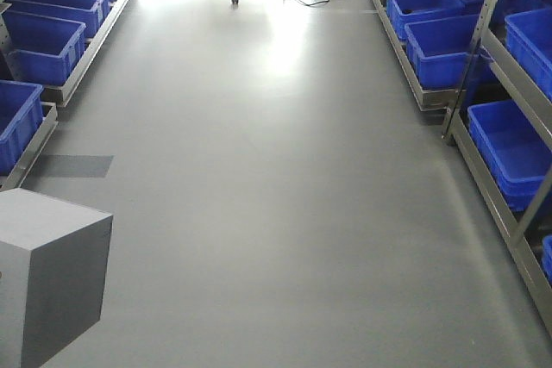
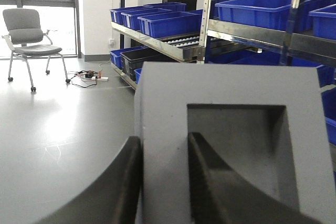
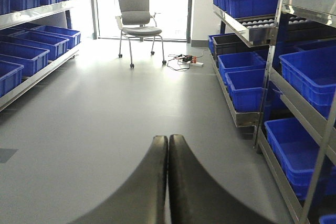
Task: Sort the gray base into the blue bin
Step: 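Drive down the aisle between blue bin shelves carrying the block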
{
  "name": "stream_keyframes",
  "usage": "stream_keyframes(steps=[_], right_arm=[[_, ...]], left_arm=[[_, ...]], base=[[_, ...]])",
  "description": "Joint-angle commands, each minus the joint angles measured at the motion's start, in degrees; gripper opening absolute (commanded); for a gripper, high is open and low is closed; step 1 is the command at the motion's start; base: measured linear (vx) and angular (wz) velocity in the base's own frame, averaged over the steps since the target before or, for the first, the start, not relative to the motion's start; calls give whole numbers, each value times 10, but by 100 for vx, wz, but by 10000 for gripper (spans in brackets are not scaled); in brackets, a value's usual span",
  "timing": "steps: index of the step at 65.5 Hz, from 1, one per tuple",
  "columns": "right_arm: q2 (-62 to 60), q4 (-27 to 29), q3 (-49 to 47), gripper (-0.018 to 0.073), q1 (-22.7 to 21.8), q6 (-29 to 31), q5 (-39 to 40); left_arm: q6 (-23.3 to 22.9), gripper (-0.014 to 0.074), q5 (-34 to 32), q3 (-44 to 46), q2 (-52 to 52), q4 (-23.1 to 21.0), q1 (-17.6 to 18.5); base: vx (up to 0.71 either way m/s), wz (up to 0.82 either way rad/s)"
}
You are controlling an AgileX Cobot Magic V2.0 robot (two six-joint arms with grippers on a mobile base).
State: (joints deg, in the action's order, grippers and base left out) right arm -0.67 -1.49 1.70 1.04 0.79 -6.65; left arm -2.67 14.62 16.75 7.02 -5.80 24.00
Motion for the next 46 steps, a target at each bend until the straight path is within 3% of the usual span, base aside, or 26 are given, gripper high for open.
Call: stream_keyframes(steps=[1,46], right_arm=[[-7,-4,8,-9,-3,3,44],[-7,-4,8,-9,-3,3,44]], left_arm=[[-4,-6,-64,17,7,-4,2],[-4,-6,-63,17,7,-4,2]], base=[[47,0],[48,2]])
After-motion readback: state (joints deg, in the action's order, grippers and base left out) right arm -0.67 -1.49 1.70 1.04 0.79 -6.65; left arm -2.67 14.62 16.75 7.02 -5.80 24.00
